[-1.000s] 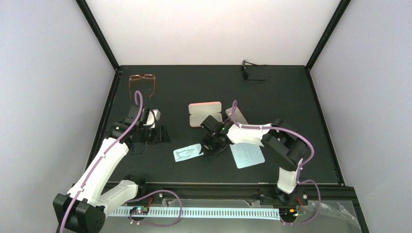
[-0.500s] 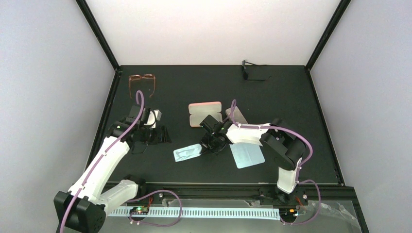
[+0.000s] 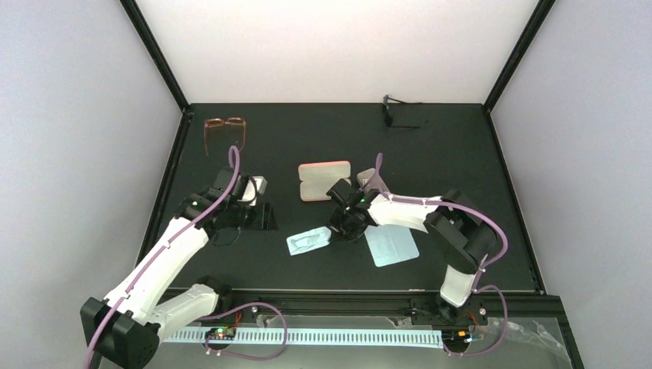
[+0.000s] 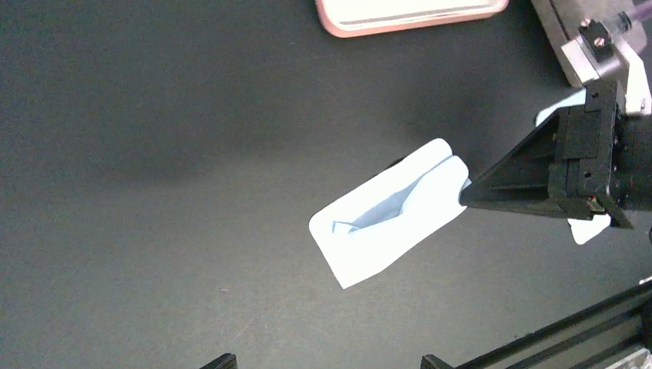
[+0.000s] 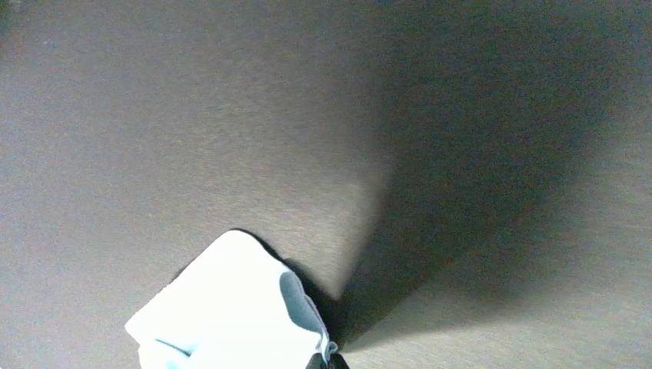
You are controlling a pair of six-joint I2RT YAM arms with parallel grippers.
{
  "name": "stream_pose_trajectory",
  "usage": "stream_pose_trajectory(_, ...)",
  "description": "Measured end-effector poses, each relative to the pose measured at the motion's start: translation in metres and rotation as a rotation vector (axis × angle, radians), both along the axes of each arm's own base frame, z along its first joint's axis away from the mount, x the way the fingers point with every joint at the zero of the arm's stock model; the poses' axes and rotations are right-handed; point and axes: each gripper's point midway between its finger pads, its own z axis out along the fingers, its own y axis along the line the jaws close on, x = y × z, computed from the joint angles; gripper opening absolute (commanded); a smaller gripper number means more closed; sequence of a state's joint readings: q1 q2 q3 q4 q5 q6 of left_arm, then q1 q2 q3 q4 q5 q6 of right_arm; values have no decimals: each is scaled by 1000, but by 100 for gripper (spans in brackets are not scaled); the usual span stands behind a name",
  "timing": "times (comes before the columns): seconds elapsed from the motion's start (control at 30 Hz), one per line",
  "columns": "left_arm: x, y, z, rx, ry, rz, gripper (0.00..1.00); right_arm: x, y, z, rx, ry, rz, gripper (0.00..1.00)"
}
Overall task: Organize the sunglasses
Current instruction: Pick up the glasses cleaning cloth from the center of the board.
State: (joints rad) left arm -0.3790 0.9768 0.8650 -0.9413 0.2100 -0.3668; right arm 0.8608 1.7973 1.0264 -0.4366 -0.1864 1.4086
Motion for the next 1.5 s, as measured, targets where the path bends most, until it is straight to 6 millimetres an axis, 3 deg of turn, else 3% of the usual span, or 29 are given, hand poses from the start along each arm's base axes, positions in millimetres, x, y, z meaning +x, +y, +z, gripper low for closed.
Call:
stream_pose_trajectory(0.37, -19, -44, -4, 0, -89, -200, 58, -1, -48, 5, -63, -45, 114, 1)
stream_pose_trajectory(0.77, -62, -114, -11, 23, -297, -593, 53, 12, -65, 6, -78, -80, 231, 1)
stream_pose_trajectory(1.0, -80, -146, -41, 124, -326, -778, 51, 11, -65, 6, -63, -92, 301, 1)
stream_pose_trajectory(1.13, -81, -156, -60, 175, -322, -827, 48, 8, -63, 2, -54, -77, 326, 1)
stream_pose_trajectory(1.5, -71, -160, -104, 300, -268, -852, 45, 7, -60, 0, -40, -65, 328, 1)
